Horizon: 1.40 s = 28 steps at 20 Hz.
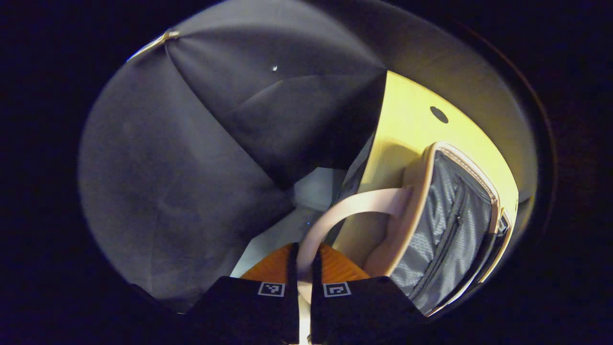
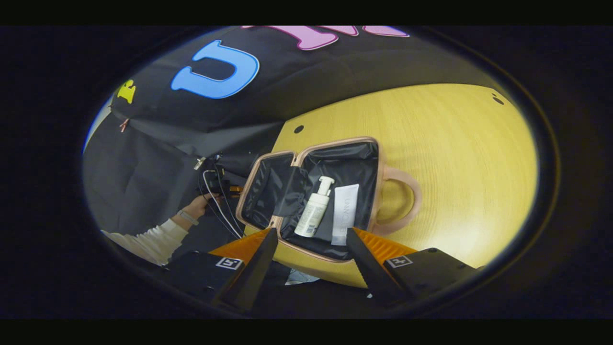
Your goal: First open the suitcase, pack the skin care products into it, and then close the suitcase.
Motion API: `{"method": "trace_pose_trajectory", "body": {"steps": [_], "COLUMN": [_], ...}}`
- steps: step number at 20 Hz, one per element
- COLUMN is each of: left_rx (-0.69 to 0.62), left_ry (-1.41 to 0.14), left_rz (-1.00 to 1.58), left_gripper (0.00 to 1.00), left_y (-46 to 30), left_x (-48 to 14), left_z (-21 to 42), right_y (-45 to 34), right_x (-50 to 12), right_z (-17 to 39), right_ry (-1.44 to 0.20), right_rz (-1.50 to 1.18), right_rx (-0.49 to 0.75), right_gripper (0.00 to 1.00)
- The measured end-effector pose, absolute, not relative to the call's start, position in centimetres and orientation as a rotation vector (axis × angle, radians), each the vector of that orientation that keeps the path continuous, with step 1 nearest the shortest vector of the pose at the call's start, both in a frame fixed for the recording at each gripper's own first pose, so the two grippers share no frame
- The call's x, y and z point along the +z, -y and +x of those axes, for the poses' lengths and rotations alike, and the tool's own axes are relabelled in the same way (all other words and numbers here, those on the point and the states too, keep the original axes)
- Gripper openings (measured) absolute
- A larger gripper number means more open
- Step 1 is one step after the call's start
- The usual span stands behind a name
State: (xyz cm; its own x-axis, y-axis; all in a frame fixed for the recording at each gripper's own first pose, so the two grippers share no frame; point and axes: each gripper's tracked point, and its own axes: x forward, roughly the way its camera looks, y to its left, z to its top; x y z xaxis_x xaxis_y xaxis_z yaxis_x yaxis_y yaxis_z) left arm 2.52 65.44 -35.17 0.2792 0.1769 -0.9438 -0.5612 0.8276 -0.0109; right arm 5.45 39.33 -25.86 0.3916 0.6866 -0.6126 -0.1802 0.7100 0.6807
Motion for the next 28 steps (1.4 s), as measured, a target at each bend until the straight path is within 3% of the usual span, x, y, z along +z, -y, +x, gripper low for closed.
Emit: {"method": "trace_pose_trajectory", "body": {"steps": [7,11,17,22,28], "left_rx": [0.314,0.194,0.023,-0.146,-0.350], "left_ry": [-1.003,-0.912,-0.757,-0.720,-0.785], "left_rz": [-0.295,-0.178,-0.248,-0.282,-0.293], "left_gripper": [0.08,0.06,0.06,0.06,0.06], "left_y": [-61.9,-56.1,-46.3,-35.1,-20.5], "left_x": [-22.3,-15.4,-6.9,-4.5,-9.7], "left_z": [2.8,3.5,5.6,9.0,11.7], "right_y": [-36.4,-34.6,-29.7,-24.2,-16.4], "right_x": [-25.7,-23.7,-20.7,-19.0,-17.3], "right_z": [6.5,7.5,7.3,6.9,6.9], "right_ry": [-0.949,-0.856,-0.751,-0.689,-0.612], "right_rz": [0.536,0.503,0.526,0.536,0.532], "right_rx": [0.569,0.560,0.524,0.491,0.413], "right_gripper": [0.92,0.92,0.92,0.92,0.92]}}
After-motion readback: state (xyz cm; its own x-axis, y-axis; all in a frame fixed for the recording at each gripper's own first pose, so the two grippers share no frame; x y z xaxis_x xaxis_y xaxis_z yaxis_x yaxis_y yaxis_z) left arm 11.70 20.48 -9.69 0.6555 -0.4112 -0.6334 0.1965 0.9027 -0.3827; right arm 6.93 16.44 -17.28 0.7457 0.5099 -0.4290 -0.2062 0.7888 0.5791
